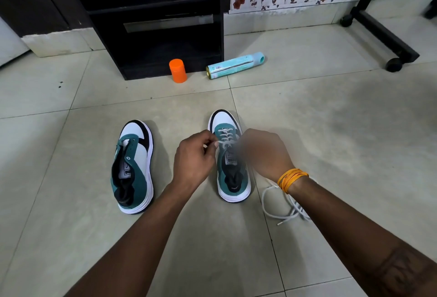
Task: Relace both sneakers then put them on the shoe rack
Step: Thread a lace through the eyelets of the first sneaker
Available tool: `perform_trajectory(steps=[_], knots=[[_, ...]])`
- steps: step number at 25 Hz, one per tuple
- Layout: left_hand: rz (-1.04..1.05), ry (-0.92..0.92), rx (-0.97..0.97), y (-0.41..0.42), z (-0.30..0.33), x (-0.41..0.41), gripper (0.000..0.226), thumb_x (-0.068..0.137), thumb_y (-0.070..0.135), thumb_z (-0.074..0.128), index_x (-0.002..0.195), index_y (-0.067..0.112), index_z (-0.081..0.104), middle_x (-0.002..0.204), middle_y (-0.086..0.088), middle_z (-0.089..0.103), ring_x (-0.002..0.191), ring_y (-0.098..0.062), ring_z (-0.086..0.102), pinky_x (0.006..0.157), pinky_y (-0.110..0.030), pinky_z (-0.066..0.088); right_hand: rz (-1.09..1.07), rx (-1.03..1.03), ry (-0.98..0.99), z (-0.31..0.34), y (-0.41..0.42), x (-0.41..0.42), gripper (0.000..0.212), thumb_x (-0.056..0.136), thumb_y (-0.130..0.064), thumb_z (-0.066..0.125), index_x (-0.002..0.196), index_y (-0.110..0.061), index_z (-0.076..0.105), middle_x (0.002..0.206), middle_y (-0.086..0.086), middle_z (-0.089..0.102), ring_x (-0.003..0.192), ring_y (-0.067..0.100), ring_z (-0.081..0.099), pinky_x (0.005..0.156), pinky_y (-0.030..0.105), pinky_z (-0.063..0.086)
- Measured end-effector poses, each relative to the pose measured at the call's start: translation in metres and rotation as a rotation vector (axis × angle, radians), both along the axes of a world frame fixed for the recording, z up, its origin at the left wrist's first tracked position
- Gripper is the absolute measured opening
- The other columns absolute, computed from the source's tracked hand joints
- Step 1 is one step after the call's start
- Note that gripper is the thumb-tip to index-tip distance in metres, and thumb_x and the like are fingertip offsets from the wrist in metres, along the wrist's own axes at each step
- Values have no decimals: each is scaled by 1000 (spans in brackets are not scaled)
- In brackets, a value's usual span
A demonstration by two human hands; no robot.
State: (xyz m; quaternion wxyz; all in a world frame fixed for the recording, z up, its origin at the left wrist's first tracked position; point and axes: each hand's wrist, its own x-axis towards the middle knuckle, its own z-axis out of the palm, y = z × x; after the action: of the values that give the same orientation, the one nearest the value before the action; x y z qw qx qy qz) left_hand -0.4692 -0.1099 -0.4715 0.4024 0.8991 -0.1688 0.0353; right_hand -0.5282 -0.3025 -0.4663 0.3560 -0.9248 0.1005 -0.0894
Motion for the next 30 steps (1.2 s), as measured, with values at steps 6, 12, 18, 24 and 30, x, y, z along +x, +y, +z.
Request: perform_trajectory(steps=[6, 12, 18, 24, 30], knots=[[93, 122, 192, 10, -9, -1, 10, 91, 26, 70, 81, 30, 71, 73, 10, 69, 69, -16, 63, 61, -30, 48, -100, -75, 133, -11, -5, -3, 13, 90, -31, 64, 83, -23, 71, 76, -8, 69, 80, 23, 66, 67, 30, 48], [74, 307, 50, 17, 7, 10, 11, 91, 27, 73, 84, 23, 80, 71, 10, 75, 62, -9, 64, 60, -24, 46, -137, 81, 195, 11, -3, -2, 17, 77, -33, 59, 80, -26, 74, 75, -5, 75, 76, 21, 72, 75, 34, 58], [27, 668, -416, 18, 63, 14, 10, 95, 8, 69, 95, 4, 78, 68, -8, 69, 49, -16, 47, 58, -29, 47, -69, 532, 154, 74, 16, -1, 14, 91, -10, 63, 83, -14, 73, 67, 6, 71, 50, 17, 60, 54, 27, 50], [-81, 686, -543, 2, 130, 9, 24, 103, 12, 57, 104, -3, 75, 88, -18, 78, 64, -21, 64, 70, -34, 61, -28, 717, 126, 125, 15, -3, 13, 89, -5, 63, 94, -3, 75, 72, 11, 71, 51, 19, 57, 57, 30, 54], [-198, 692, -576, 6, 150, 6, 32, 94, -9, 47, 114, -3, 72, 103, -25, 77, 85, -33, 74, 90, -46, 62, 31, 957, 124, 150, 11, -5, 29, 92, -1, 48, 102, -2, 75, 86, 17, 73, 71, 25, 68, 77, 45, 62]])
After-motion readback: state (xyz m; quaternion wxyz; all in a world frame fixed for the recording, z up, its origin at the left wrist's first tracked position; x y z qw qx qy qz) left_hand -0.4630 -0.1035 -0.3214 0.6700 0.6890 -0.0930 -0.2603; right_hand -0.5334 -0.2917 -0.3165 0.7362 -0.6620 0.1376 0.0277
